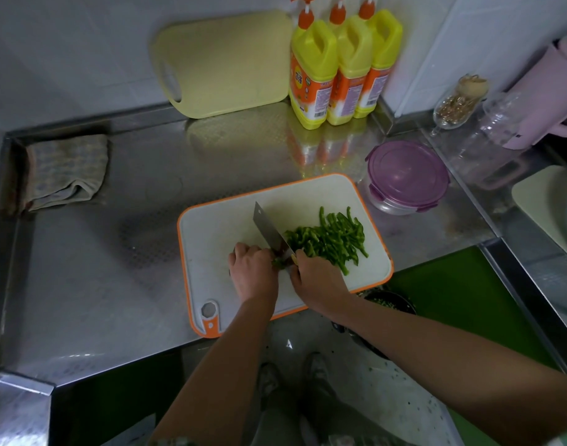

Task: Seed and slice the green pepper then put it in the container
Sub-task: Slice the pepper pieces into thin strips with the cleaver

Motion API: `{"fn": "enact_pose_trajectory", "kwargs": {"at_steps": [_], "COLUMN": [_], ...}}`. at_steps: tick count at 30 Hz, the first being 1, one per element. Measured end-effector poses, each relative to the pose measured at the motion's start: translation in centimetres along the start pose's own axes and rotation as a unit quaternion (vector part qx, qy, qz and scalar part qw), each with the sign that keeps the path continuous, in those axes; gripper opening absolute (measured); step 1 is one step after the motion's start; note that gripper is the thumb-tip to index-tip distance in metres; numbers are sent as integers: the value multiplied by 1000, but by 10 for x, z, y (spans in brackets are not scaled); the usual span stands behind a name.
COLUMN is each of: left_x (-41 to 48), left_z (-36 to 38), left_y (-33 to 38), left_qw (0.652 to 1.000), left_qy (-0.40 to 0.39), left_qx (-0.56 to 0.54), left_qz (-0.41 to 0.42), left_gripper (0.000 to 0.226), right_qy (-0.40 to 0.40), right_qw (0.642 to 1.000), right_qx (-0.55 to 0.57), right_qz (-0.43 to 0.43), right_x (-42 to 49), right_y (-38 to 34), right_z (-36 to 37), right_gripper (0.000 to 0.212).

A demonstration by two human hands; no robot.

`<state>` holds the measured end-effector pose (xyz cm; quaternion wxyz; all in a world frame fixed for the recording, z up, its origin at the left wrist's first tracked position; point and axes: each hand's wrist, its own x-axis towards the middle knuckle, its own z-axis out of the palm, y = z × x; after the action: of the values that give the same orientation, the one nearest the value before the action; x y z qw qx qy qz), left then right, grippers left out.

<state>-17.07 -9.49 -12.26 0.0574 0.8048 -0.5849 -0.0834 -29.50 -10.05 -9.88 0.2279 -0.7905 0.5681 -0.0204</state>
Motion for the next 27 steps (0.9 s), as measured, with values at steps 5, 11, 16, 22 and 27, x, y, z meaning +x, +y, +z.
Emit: {"fn": "enact_pose_trajectory", "kwargs": {"at_steps": [5, 11, 16, 22, 27], "left_x": [2, 4, 3, 0, 0], "left_z": [2, 2, -1, -3, -5], "left_y": [0, -1, -3, -8, -3], "left_qw": [1000, 999, 999, 999, 1000], "left_qy": [5, 8, 13, 15, 12], "left_qx": [16, 36, 25, 11, -7], "left_qz": [12, 23, 41, 51, 6], "left_gripper": [8, 16, 18, 9, 4], "right_qy": [-15, -2, 18, 50, 50], "right_qw": [1000, 1000, 999, 996, 997], "right_qx": [-6, -24, -36, 35, 61], "right_qz": [7, 18, 11, 63, 0], "right_x": [5, 12, 20, 24, 18], "right_y": [-6, -9, -4, 1, 4], "right_z": [2, 10, 12, 7, -4], "right_gripper": [23, 20, 23, 23, 20]}}
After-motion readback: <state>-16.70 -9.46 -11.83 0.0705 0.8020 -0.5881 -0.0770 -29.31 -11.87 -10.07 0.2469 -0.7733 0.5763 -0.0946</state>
